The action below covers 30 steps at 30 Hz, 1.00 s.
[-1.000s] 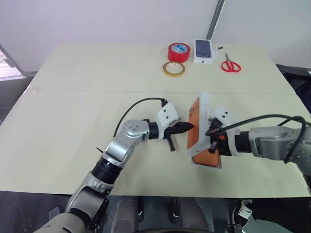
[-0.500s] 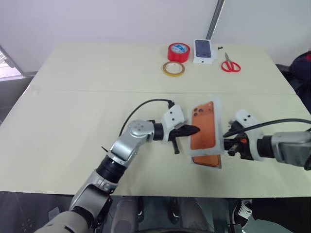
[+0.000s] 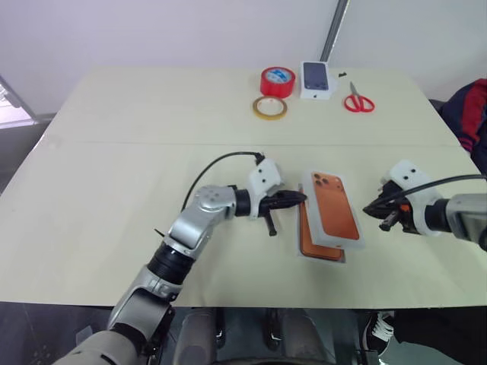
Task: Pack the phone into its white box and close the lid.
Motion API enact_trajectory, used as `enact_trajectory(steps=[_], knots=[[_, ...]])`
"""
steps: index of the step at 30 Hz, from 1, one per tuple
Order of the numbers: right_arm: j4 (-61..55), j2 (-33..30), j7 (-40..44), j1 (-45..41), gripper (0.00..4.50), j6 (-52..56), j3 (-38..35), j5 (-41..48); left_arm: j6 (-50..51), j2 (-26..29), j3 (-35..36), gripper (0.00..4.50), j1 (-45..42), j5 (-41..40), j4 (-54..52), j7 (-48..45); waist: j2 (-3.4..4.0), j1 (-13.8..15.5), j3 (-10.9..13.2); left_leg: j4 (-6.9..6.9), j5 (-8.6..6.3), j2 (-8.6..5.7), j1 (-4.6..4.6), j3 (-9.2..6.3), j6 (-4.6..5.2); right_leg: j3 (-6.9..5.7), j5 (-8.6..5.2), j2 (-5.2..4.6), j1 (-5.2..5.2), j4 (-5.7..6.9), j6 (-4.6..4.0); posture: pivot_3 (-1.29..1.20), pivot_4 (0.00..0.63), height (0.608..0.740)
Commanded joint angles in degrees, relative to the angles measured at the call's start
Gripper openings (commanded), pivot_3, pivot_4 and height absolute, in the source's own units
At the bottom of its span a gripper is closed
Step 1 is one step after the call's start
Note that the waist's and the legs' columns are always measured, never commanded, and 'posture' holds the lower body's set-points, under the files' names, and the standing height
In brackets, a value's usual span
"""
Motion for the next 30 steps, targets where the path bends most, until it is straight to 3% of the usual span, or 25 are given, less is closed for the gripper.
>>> enact_trajectory(steps=[1,10,20,30], knots=[[3.46,2.40,-0.19,-3.66,0.05,-3.83,4.13,-6.97,1.40,0.15,2.48,0.00,-2.05,0.40,0.58,2.68,0.01,0.02,0.00,0.00,0.00,0.00,0.00,0.00,0.00,0.00,0.00,0.00,0.00,0.00,0.00,0.00,0.150,0.740],[10.52,8.25,3.32,-9.48,0.05,-7.00,10.50,-15.98,6.07,-0.75,-2.49,0.00,-5.35,4.12,3.37,3.92,0.00,0.15,0.00,0.02,0.00,-0.07,-0.09,0.03,0.00,0.00,0.01,-0.04,-0.02,0.00,0.03,0.00,0.150,0.740],[3.95,8.52,8.15,-7.75,0.05,-3.93,7.60,-14.70,6.96,-3.24,-6.86,0.00,-7.36,6.48,5.67,3.10,0.00,0.11,0.00,0.02,0.00,-0.06,-0.06,0.02,0.00,-0.01,0.01,-0.02,-0.03,0.06,0.02,0.00,0.150,0.740],[-2.42,8.14,9.89,-4.45,0.05,-0.82,4.08,-13.95,8.08,-3.04,-6.69,0.00,-6.26,5.99,3.79,0.81,0.00,0.13,0.00,0.03,0.00,-0.05,-0.06,0.01,0.00,-0.01,0.01,-0.03,-0.02,0.06,0.02,0.00,0.150,0.740]])
